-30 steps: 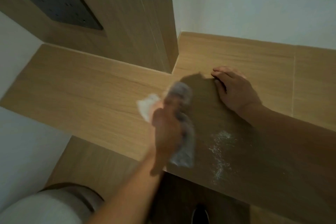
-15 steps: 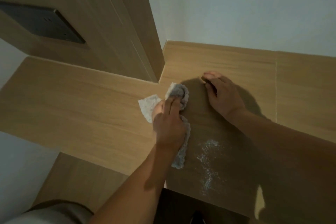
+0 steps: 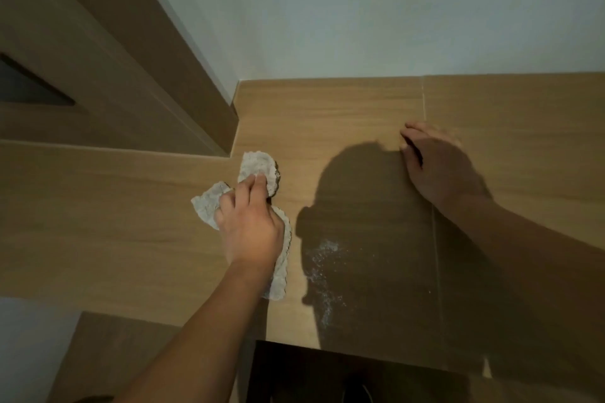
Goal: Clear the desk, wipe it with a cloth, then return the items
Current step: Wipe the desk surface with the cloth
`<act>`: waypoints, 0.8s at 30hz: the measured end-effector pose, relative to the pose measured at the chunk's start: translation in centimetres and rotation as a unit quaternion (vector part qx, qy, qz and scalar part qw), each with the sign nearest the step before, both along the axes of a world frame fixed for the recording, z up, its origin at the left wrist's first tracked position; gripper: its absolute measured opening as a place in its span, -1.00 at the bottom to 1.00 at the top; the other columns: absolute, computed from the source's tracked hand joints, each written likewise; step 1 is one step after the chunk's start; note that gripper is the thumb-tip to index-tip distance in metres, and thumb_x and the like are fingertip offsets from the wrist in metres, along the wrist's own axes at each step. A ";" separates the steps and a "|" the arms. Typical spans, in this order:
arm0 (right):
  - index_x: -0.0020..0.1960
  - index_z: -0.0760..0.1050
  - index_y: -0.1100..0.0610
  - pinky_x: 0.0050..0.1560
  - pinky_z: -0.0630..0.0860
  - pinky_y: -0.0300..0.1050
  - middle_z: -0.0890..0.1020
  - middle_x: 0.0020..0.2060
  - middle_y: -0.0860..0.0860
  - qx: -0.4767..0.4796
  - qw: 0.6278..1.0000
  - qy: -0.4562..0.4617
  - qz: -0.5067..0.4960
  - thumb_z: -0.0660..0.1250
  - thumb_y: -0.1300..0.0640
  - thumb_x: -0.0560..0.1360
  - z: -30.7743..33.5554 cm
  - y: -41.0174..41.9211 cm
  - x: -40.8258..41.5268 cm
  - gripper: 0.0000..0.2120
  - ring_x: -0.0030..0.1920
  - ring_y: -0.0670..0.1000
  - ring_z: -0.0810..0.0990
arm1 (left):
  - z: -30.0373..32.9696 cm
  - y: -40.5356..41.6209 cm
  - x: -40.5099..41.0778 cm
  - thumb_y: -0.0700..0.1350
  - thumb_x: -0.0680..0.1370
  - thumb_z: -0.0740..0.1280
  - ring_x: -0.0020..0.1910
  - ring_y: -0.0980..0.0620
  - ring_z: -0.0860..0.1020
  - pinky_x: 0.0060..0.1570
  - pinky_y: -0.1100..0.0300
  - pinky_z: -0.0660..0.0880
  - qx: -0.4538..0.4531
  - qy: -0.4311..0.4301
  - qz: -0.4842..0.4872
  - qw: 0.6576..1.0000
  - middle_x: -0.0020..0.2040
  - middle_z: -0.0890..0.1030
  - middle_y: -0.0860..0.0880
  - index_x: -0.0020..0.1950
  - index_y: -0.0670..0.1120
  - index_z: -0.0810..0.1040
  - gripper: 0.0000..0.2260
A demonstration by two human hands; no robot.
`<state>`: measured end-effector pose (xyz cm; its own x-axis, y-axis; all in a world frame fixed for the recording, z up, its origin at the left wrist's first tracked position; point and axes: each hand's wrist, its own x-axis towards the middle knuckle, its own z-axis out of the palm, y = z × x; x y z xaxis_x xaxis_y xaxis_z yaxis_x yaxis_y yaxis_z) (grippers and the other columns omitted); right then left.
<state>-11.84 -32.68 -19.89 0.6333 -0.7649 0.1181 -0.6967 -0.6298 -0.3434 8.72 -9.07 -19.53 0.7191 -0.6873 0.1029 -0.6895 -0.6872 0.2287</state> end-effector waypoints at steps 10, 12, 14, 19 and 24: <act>0.37 0.46 0.17 0.40 0.30 0.09 0.50 0.35 0.13 0.003 1.000 0.003 0.004 0.14 0.04 0.66 0.2 0.0 -0.3 -0.64 0.36 0.15 0.43 | 1.3 -4.4 -2.0 -0.18 0.48 0.23 0.16 -0.23 0.43 0.16 -0.11 0.36 -0.045 0.039 -0.062 0.996 0.27 0.53 -0.19 0.38 -0.11 0.50 -0.56; 0.40 0.42 0.19 0.42 0.30 0.08 0.48 0.36 0.15 0.002 1.000 -0.002 -0.003 0.16 0.06 0.65 0.1 0.0 -0.2 -0.62 0.37 0.15 0.41 | 1.5 -6.0 2.7 -0.24 0.50 0.28 0.22 -0.30 0.41 0.23 -0.14 0.31 -0.020 0.029 0.056 0.998 0.34 0.46 -0.25 0.42 -0.18 0.43 -0.54; 0.42 0.40 0.20 0.45 0.28 0.09 0.46 0.36 0.16 0.001 1.000 -0.003 -0.019 0.16 0.07 0.65 0.0 0.0 -0.2 -0.61 0.39 0.16 0.38 | 1.3 -8.2 3.7 -0.21 0.53 0.26 0.27 -0.30 0.37 0.24 -0.13 0.29 0.021 0.019 0.134 0.991 0.40 0.39 -0.23 0.45 -0.18 0.37 -0.53; 0.42 0.41 0.24 0.47 0.26 0.11 0.46 0.38 0.19 0.000 0.999 -0.015 -0.028 0.13 0.07 0.64 -0.4 -0.1 -0.1 -0.58 0.43 0.18 0.36 | 1.0 -12.3 -4.3 -0.16 0.48 0.20 0.18 -0.24 0.42 0.16 -0.11 0.36 0.021 0.032 0.017 0.999 0.34 0.46 -0.17 0.47 -0.13 0.39 -0.48; 0.43 0.41 0.20 0.47 0.26 0.10 0.47 0.38 0.14 0.002 0.999 0.001 -0.032 0.06 0.00 0.63 -0.3 -0.1 -0.1 -0.53 0.44 0.14 0.35 | 1.4 -14.1 0.2 -0.21 0.50 0.28 0.22 -0.26 0.43 0.18 -0.10 0.36 0.037 0.026 -0.053 0.998 0.33 0.46 -0.20 0.41 -0.15 0.39 -0.55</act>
